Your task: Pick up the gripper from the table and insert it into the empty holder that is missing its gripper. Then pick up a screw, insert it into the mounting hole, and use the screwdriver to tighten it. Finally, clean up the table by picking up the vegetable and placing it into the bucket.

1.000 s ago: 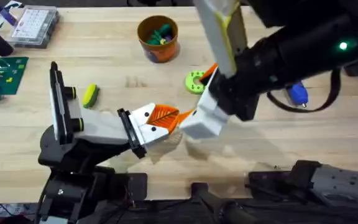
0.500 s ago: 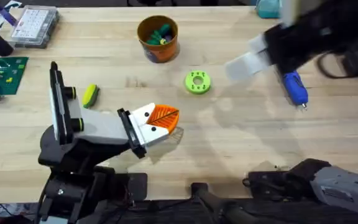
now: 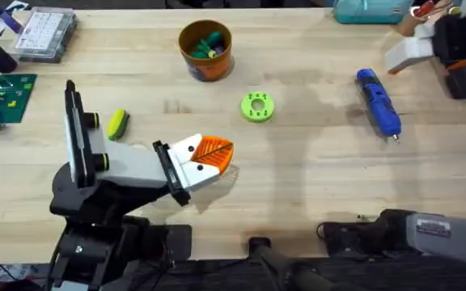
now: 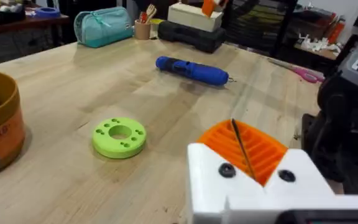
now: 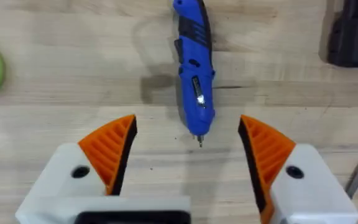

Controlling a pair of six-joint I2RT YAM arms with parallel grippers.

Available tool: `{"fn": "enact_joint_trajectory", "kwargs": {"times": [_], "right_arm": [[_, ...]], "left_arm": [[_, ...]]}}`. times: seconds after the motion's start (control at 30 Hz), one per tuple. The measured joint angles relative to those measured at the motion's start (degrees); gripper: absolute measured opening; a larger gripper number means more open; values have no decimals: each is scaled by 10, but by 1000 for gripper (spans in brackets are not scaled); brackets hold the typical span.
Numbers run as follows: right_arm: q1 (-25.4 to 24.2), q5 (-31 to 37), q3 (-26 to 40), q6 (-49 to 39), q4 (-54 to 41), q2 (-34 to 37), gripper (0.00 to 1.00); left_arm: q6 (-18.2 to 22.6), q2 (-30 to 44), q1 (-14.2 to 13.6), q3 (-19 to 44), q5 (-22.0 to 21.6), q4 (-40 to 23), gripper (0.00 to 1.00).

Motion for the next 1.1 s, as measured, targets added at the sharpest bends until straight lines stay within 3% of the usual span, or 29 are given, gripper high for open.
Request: {"fn": "enact_joint_trajectory", "kwargs": {"times": [0.5, 0.63, 1.1], "right_arm": [[-22, -4, 0, -77, 63, 186, 997], [-22, -4, 0, -81, 85, 230, 957], [-22, -5, 0, -88, 144, 307, 931]], "left_arm": [[0, 0, 0, 0, 1, 0, 6], [0, 0, 0, 0, 1, 0, 6], [0, 0, 0, 0, 1, 0, 6]]}}
